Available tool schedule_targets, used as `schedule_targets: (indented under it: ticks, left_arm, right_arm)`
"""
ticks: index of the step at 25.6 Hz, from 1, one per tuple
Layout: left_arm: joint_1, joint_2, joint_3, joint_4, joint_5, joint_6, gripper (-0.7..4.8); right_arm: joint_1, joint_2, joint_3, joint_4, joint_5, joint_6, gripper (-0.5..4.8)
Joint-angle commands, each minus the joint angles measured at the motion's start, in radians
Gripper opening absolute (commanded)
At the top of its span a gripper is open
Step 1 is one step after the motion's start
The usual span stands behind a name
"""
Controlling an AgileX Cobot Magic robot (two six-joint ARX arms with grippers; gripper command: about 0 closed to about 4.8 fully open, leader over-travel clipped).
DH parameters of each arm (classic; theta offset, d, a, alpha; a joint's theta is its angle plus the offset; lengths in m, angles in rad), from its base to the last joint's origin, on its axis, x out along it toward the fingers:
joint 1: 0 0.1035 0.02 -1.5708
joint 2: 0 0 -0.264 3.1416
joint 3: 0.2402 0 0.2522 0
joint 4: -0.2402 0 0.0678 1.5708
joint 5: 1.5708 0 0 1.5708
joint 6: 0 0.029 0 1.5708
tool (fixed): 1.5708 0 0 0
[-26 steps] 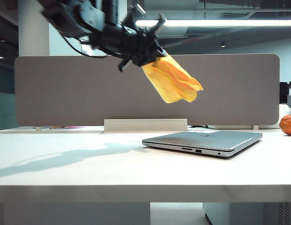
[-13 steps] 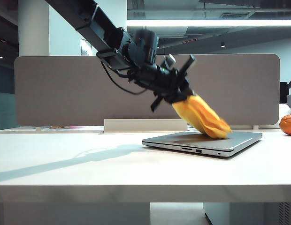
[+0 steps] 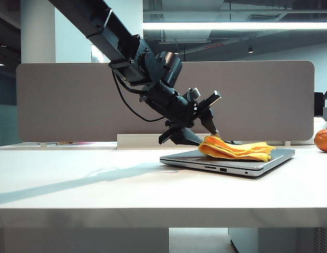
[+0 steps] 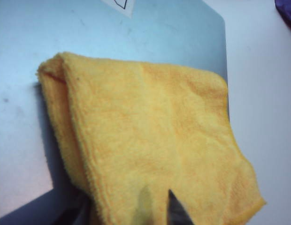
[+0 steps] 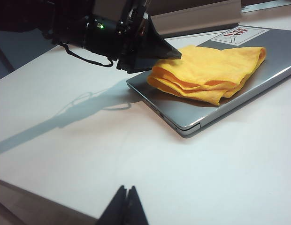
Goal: Pick up the yellow rag and put it over the laptop.
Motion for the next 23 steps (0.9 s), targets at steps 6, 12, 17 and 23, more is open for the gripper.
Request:
schedule_targets:
  ticks: [6, 12, 17, 23]
  left_arm:
    - [0.064, -0.021, 0.135, -0.303, -0.052, 0.175, 3.12]
    - [0.138, -0.056, 0.268, -0.535, -0.051, 0.209, 2.34]
    - [0.19, -0.149, 0.266, -0.57, -0.053, 0.361, 0.68]
    - [0.215, -0.262, 0.265, -0.633, -0.213, 0.523, 0.26]
  right_arm:
    - [0.0, -0.002, -0.004, 0.011, 0.003, -0.003, -0.01]
    - [0.0, -0.002, -0.004, 0.011, 0.144, -0.004, -0.01]
    - [0.0, -0.002, -0.004, 0.013, 0.364, -0.035, -0.01]
    - [-0.002, -0.002, -0.004, 0.015, 0.426, -0.133, -0.01]
